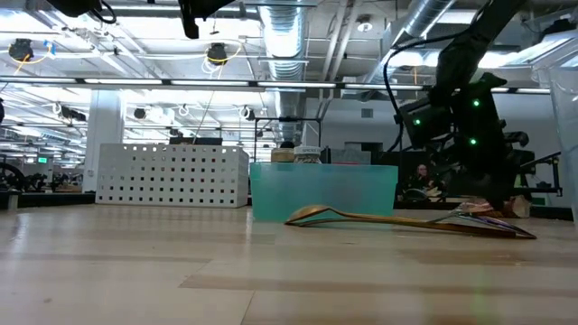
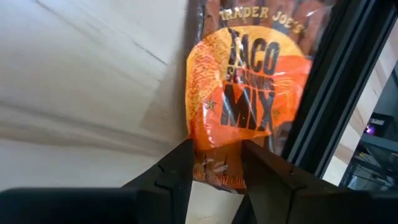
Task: Pick & Place Food Item
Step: Put the orange seasoning into the blue bin
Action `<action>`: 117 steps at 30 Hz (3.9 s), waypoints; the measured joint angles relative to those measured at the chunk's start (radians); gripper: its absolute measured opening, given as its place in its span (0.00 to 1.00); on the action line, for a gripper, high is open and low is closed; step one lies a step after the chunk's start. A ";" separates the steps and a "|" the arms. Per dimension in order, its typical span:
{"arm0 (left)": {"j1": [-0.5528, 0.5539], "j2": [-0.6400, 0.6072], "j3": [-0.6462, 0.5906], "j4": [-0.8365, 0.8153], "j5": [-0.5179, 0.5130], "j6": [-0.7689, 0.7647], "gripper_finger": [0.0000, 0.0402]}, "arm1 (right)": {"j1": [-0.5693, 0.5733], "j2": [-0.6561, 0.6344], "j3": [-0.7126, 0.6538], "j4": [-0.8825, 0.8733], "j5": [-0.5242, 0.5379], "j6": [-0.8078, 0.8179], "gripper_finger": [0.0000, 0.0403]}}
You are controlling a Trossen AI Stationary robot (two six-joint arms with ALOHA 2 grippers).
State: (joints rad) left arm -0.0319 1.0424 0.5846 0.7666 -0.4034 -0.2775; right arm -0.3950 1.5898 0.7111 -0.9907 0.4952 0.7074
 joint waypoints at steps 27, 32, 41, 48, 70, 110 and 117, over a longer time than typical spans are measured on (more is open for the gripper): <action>0.000 0.000 0.000 -0.001 0.000 -0.017 0.47 | 0.164 -0.153 0.017 -0.061 0.011 0.186 0.01; 0.000 -0.001 0.000 -0.046 0.000 -0.018 0.47 | 0.306 -0.291 0.119 -0.142 0.024 0.260 0.01; -0.010 0.081 0.112 -0.363 -0.038 -0.158 0.47 | 0.604 -0.370 0.321 -0.165 0.139 0.279 0.00; -0.006 0.286 0.279 -0.369 -0.039 -0.231 0.47 | 0.684 -0.247 0.451 -0.170 0.206 0.211 0.00; 0.024 0.558 0.418 -0.246 0.131 -0.352 0.47 | 0.734 -0.094 0.675 -0.137 0.215 0.156 0.00; 0.023 0.558 0.417 -0.228 0.050 -0.300 0.00 | 0.755 -0.094 0.674 -0.001 0.156 0.132 0.27; 0.001 0.518 0.417 -0.373 0.020 -0.254 0.00 | 0.807 -0.107 0.673 -0.096 0.152 0.230 0.37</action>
State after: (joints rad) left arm -0.0313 1.5600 1.0012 0.3940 -0.3839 -0.5314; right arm 0.4122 1.4825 1.3846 -1.0867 0.6474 0.9378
